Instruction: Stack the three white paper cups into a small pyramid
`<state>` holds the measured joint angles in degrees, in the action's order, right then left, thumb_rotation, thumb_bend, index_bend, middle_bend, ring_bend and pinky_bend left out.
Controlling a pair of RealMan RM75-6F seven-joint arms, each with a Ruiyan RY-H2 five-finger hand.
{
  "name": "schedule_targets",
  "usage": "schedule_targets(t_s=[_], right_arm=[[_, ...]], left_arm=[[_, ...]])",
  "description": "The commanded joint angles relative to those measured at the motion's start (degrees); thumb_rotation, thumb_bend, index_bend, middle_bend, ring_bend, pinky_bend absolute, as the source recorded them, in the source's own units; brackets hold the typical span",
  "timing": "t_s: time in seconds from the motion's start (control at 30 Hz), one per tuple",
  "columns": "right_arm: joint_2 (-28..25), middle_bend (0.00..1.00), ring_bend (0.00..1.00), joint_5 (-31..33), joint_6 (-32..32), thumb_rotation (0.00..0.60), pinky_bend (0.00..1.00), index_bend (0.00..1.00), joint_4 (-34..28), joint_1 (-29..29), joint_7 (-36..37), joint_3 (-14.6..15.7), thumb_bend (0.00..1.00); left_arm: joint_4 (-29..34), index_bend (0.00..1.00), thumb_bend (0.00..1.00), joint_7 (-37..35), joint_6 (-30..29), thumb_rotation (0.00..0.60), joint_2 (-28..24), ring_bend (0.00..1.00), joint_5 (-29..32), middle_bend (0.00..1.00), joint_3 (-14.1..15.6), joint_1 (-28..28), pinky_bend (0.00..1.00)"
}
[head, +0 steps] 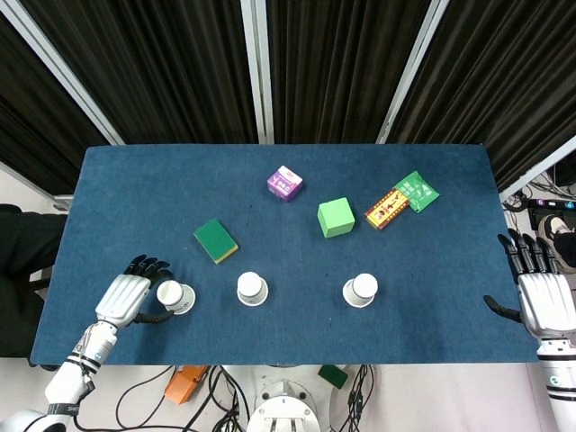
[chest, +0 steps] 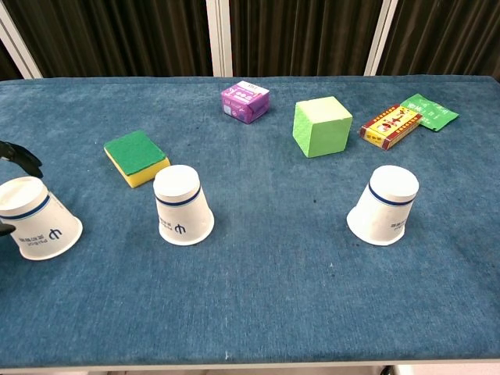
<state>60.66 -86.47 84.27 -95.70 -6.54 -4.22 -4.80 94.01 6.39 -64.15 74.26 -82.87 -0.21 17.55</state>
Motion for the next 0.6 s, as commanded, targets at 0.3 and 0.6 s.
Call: schedule_targets(t_s=[0.3,0.6], right_arm=[[0.1,0.07,0.00,0.1,0.1,0.600,0.01,0.00,0.3,0.1,0.3,0.1,0.25],[-0.1,0.07,0.00,-0.2,0.6,0.600,0.01,0.00,0.0,0.5,0.2,0.3,0.25]], left_arm=[[-0.1,0.39,0.27,2.4,-0.9,0.472,0.1,0.11,0.0,0.20,-0.8,1.3,0.00],[1.1,0.39,0.27,4.4,2.9,0.471,1.8,0.11,-0.7,0.20,-3.2,6.5,0.00]])
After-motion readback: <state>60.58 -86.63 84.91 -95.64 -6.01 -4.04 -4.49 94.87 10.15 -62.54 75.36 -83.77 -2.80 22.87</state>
